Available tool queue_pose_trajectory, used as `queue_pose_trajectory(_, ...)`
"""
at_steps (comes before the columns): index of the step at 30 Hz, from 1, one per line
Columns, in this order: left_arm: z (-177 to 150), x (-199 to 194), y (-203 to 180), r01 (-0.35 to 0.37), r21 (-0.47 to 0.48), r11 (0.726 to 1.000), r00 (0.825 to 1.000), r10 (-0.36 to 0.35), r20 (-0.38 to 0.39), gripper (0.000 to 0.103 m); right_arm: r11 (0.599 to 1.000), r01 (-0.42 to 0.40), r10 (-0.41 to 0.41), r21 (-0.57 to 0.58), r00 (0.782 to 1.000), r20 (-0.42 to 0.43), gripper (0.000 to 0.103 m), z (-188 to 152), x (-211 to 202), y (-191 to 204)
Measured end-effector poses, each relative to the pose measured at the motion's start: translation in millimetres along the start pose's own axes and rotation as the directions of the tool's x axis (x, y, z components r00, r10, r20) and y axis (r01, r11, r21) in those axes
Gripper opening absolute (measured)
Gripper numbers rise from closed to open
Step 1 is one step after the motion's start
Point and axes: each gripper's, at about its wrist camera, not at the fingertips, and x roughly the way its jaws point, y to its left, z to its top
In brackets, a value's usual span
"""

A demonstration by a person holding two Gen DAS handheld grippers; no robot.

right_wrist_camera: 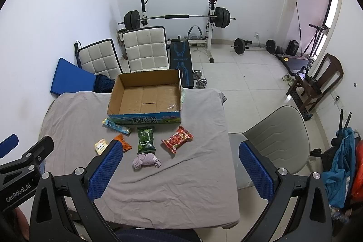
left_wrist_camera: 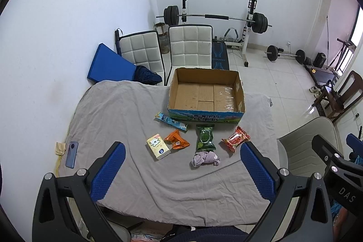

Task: Organize soft objects

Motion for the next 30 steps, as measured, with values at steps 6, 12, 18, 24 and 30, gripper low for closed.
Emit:
queue_pose_trajectory(6,-1.1,-2.7,-3.8,0.001,0.006,1.000,1.000,-0.001,0.003,0.103,1.000,0.002,-0.002,-0.001,1.000,0.001,0.103,0.8,-1.8,1.2)
queue_pose_trajectory(12,-2.0,-4.7,-5.4,0.000,0.004,1.000,1.000,0.000,0.006,0.103,1.000,0.005,-0.005,0.003,1.000,0.013,0.103,-1.8,-9.2,0.4)
queue_pose_trajectory(18,-0.8,-8.1,-4.2,0.003,-0.001,1.000,1.000,-0.003,0.012,0.103,1.000,0.006,-0.006,0.004,1.000,0.019,0.103,-0.3,-10.8,1.1)
queue_pose_trajectory(24,2.1,-10.9,-5.5,0.006,0.006,1.000,1.000,-0.006,0.018,0.103,1.000,0.003,-0.003,0.005,1.000,0.018,0.103,0.1,-13.2,1.9)
queue_pose_trajectory(30,4.8,-14.5,-3.7,0.006,0.002,1.000,1.000,-0.006,0.029,0.103,1.000,0.006,-0.006,0.004,0.999,0.032,0.103,2.7,-17.0,3.0)
